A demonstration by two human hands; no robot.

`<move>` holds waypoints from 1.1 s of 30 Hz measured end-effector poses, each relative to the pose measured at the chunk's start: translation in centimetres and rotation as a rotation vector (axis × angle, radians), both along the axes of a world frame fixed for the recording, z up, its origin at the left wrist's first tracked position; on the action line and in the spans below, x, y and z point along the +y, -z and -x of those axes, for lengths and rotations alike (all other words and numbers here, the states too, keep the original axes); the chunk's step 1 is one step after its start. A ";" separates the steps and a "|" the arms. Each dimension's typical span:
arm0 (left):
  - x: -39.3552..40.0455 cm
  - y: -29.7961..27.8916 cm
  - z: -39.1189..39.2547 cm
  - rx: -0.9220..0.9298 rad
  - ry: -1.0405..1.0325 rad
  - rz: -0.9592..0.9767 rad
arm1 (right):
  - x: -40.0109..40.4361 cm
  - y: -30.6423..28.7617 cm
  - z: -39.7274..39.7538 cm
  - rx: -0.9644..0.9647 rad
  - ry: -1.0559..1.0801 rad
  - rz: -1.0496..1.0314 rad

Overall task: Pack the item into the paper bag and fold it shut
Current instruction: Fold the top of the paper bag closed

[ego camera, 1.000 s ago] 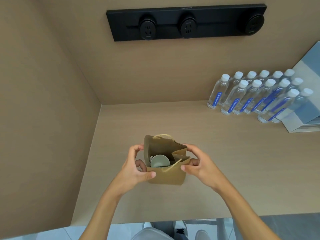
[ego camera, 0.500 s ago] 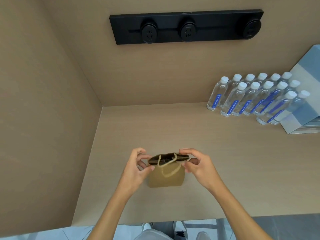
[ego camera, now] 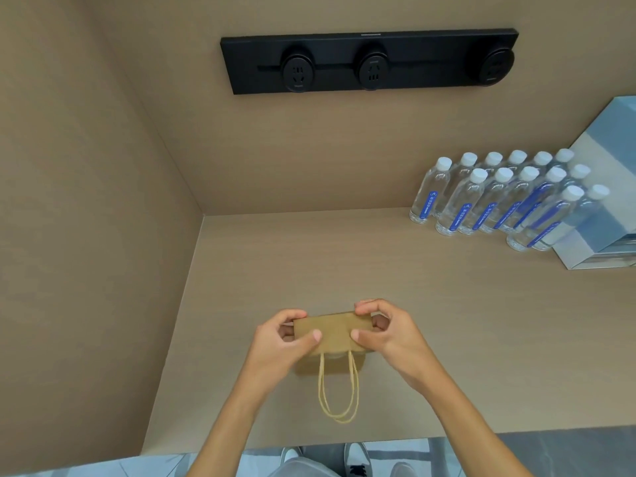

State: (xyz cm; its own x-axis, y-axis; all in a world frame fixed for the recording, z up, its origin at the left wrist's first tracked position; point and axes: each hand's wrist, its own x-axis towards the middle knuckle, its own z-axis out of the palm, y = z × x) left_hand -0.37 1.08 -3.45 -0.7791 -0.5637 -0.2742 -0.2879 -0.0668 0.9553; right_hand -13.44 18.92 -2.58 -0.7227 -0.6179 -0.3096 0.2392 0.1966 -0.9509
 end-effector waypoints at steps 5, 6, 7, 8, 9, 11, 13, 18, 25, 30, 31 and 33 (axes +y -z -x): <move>0.7 0.6 0.8 -0.106 0.020 0.224 | -0.6 0.9 -0.9 0.154 0.030 -0.197; 0.7 0.8 0.8 -0.116 0.012 0.279 | -0.7 1.2 -1.0 0.176 0.055 -0.235; 0.7 1.0 0.8 -0.125 0.001 0.315 | -0.7 1.5 -1.0 0.181 0.078 -0.264; 0.7 1.2 0.8 -0.126 -0.014 0.336 | -0.7 1.8 -1.1 0.181 0.099 -0.281; 0.7 1.4 0.8 -0.118 -0.031 0.338 | -0.7 2.1 -1.1 0.188 0.117 -0.291; 0.6 1.8 0.9 -0.100 -0.069 0.302 | -0.5 2.6 -1.1 0.202 0.159 -0.291; 0.4 2.4 1.0 -0.106 -0.094 0.283 | -0.6 3.0 -1.3 0.194 0.198 -0.258; -0.4 3.3 1.1 -0.083 -0.073 0.304 | -1.1 3.6 -2.1 0.257 0.184 -0.181; -1.1 3.1 0.6 -0.022 -0.002 0.272 | -1.1 3.0 -3.4 0.222 0.327 -0.108; -1.2 1.0 0.9 0.084 0.109 0.264 | 0.7 0.7 -4.6 0.256 0.405 -0.058; -1.0 0.5 1.1 0.109 0.142 0.258 | 1.3 0.1 -5.0 0.268 0.432 -0.042; 0.2 -0.6 1.8 0.157 0.204 0.239 | 3.1 -1.0 -5.7 0.301 0.482 -0.033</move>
